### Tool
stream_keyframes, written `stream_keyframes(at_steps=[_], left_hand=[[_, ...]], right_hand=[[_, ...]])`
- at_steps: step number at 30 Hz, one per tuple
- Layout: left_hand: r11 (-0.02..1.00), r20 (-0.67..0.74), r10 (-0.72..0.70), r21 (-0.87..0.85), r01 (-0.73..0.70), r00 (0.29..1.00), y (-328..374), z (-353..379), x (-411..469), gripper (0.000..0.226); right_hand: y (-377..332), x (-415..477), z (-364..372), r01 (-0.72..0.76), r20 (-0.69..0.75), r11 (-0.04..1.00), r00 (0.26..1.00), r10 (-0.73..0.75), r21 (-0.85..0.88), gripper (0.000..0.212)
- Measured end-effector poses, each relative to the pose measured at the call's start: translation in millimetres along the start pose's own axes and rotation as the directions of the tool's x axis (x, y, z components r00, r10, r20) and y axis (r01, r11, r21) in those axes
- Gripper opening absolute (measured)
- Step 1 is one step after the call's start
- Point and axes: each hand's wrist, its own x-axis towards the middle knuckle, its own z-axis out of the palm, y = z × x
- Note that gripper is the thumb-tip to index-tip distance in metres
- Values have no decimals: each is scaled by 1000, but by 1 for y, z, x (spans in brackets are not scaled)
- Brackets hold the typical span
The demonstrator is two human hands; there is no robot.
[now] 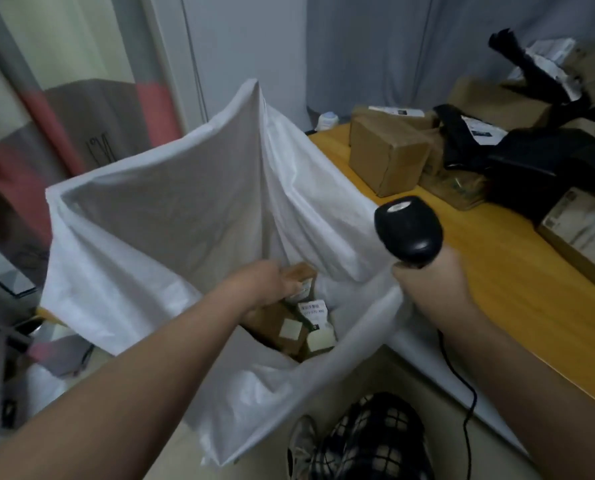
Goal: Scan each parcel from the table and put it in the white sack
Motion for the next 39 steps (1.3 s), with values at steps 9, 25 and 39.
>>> stream_keyframes(at_steps=[9,25,39], left_hand=[[960,-316,270,8,-281,910,68,-15,1,49],[918,-532,234,-155,-365,814,162,-65,135,99],[907,-282,413,215,-362,866,226,-96,155,57]], right_hand=[[10,2,-65,-144,-20,979,989,148,144,10],[11,87,-91,-293,110,712,950,292,639,15],[14,82,-84,-272,-19,682,922,387,678,16]])
